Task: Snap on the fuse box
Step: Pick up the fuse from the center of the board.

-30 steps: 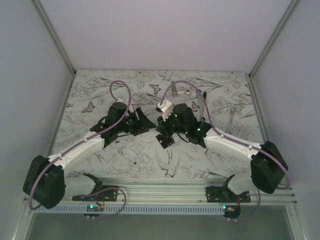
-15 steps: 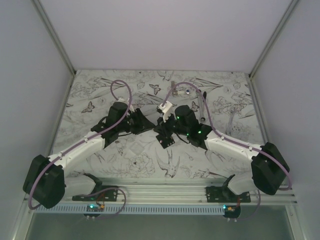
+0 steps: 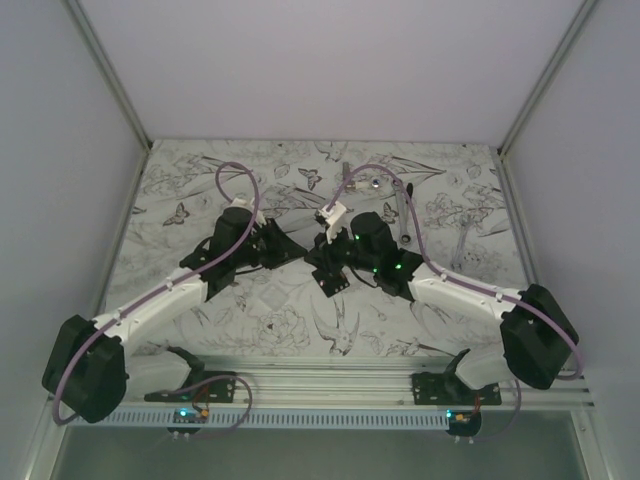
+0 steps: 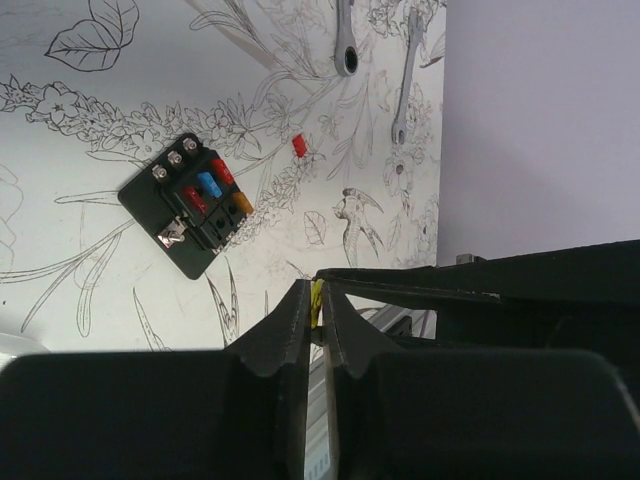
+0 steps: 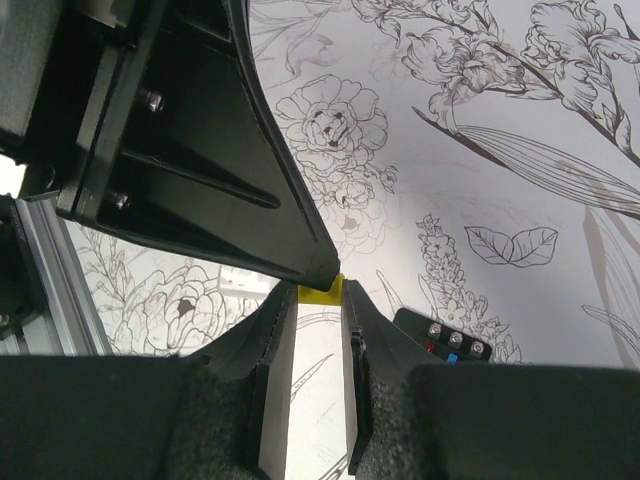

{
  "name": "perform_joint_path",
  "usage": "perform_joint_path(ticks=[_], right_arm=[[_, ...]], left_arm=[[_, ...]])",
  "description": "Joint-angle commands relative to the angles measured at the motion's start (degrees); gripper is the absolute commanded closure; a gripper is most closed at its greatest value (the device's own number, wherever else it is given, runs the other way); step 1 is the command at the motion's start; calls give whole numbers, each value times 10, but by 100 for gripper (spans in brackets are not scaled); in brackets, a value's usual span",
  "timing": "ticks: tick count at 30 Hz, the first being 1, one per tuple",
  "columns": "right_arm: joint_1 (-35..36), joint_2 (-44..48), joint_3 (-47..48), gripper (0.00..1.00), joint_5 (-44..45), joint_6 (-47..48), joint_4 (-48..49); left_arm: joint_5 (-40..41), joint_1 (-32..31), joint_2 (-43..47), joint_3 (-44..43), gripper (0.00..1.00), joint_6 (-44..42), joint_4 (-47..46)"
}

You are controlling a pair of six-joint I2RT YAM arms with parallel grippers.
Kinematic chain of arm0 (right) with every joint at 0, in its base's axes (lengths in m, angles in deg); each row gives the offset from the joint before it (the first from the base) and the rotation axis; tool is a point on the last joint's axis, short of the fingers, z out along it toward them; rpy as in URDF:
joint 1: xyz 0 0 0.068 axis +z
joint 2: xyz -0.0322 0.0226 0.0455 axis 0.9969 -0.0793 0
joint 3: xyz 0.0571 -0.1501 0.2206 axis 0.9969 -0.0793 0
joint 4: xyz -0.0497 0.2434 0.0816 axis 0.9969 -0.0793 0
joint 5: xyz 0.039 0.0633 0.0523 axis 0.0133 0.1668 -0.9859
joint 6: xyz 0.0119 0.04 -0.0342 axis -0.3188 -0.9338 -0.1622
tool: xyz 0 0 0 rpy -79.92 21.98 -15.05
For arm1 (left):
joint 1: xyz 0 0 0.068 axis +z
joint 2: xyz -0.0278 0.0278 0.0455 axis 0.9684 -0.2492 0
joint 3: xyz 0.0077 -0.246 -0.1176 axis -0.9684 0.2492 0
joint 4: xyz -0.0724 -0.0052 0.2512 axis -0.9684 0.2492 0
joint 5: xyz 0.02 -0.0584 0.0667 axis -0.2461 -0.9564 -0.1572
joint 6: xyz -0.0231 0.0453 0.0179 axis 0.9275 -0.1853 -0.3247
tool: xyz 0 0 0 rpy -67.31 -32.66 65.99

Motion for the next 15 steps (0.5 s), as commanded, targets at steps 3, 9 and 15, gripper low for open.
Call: perform_joint_path(ticks=[3, 9, 15], right_arm=[[7, -10, 3, 84, -6, -28, 79], [7, -9, -3, 70, -4, -32, 96], [7, 40, -37, 59, -8, 3, 126]], left_arm=[[1, -14, 16, 14, 97, 13, -11], [38, -14, 53, 39, 100, 38, -11], [77, -8, 87, 67, 100, 93, -8]])
